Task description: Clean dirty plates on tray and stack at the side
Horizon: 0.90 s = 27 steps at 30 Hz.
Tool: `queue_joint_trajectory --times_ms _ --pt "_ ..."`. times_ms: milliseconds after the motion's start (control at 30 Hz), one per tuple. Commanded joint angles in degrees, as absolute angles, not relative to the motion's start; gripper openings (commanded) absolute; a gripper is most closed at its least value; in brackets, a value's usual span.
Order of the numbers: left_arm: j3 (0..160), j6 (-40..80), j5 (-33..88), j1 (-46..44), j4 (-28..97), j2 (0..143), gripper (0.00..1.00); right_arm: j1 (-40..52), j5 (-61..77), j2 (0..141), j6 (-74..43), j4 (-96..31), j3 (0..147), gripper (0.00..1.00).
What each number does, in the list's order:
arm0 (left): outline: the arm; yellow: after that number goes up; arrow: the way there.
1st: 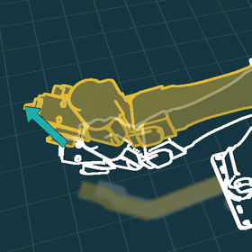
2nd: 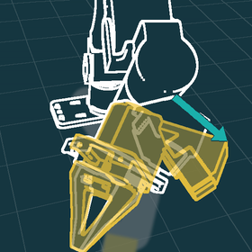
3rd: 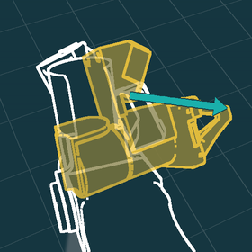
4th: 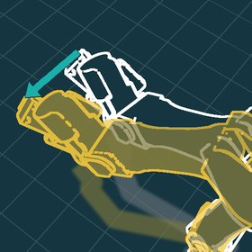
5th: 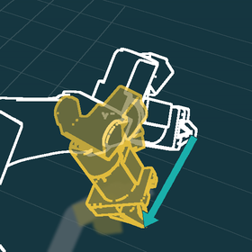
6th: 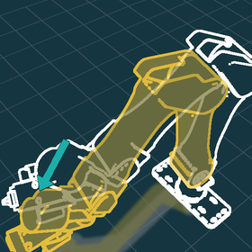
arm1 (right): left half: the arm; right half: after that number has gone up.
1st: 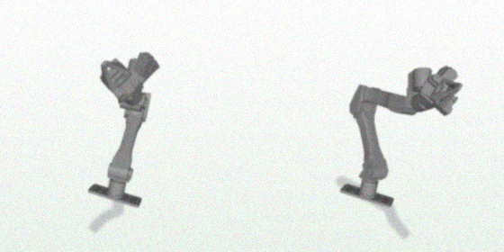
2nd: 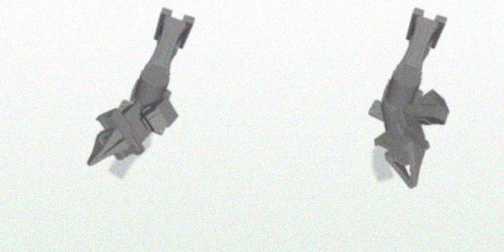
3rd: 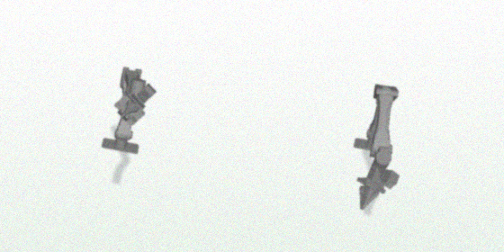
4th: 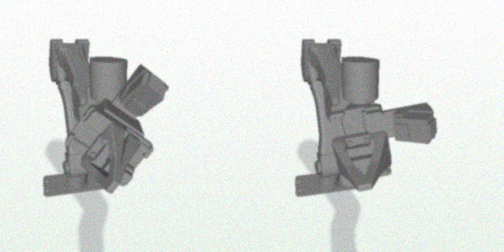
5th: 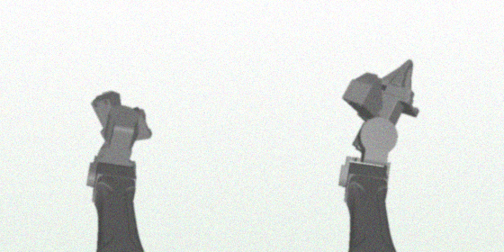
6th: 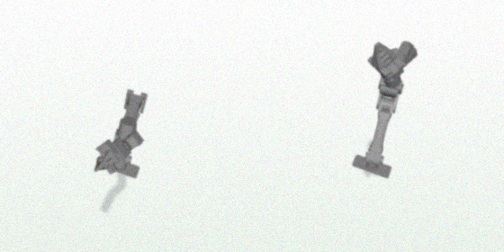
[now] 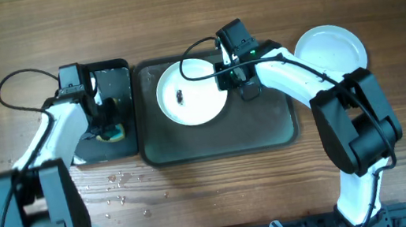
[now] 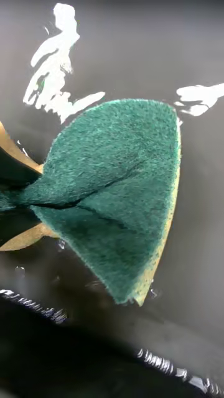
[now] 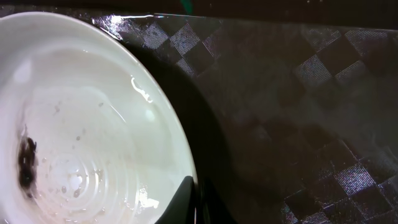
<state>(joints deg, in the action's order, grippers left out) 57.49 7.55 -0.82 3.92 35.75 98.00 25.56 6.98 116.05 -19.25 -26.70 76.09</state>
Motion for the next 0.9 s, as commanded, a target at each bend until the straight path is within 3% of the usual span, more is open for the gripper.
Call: queue_joint_trajectory --times_ms 0,400,867 --pt "60.14 6.15 -5.74 3.99 32.91 86.70 0.04 25.69 6.02 116.66 -19.55 -26.41 75.31 0.04" --pt "60.14 -2.87 -8.62 3.99 20.12 65.89 0.04 25.69 6.42 116.66 -19.68 -26.30 75.31 0.05" --pt "60.12 -3.90 -4.47 3.99 21.39 72.79 0.04 25.69 8.67 116.68 -19.70 -25.52 75.31 0.05"
